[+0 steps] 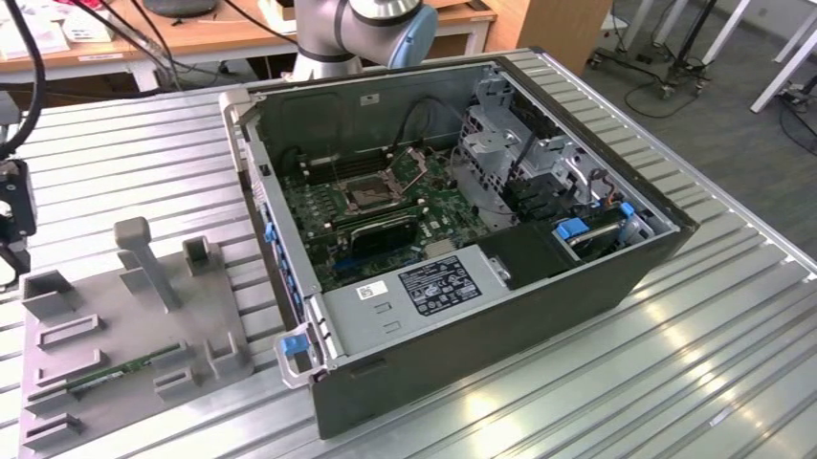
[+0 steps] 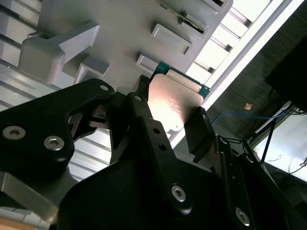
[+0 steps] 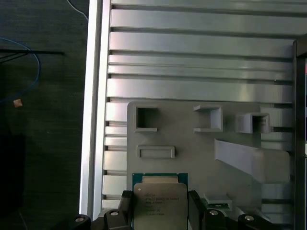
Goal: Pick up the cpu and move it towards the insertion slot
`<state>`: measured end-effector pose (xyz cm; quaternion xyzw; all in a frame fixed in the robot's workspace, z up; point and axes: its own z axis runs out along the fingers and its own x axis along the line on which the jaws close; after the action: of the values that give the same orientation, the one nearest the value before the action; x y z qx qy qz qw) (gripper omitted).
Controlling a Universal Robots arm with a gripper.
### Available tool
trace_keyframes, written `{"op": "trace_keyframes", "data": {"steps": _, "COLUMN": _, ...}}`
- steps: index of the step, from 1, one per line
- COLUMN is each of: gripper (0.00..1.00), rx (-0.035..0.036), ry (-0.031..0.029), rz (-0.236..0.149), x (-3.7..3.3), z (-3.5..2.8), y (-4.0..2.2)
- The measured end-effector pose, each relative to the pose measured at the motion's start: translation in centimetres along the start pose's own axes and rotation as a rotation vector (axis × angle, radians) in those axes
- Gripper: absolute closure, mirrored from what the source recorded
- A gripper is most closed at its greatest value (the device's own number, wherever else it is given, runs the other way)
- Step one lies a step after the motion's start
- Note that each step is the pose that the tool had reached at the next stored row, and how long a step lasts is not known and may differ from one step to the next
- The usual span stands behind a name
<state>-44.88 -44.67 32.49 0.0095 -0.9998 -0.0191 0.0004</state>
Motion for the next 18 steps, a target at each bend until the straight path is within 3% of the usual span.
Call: {"op": "trace_keyframes", "data": {"steps": 18, "gripper": 0.46, "rx": 0.0000, "ry": -0.0001, "rz": 0.000, "x": 0.00, "z": -3.52, "y": 0.13}}
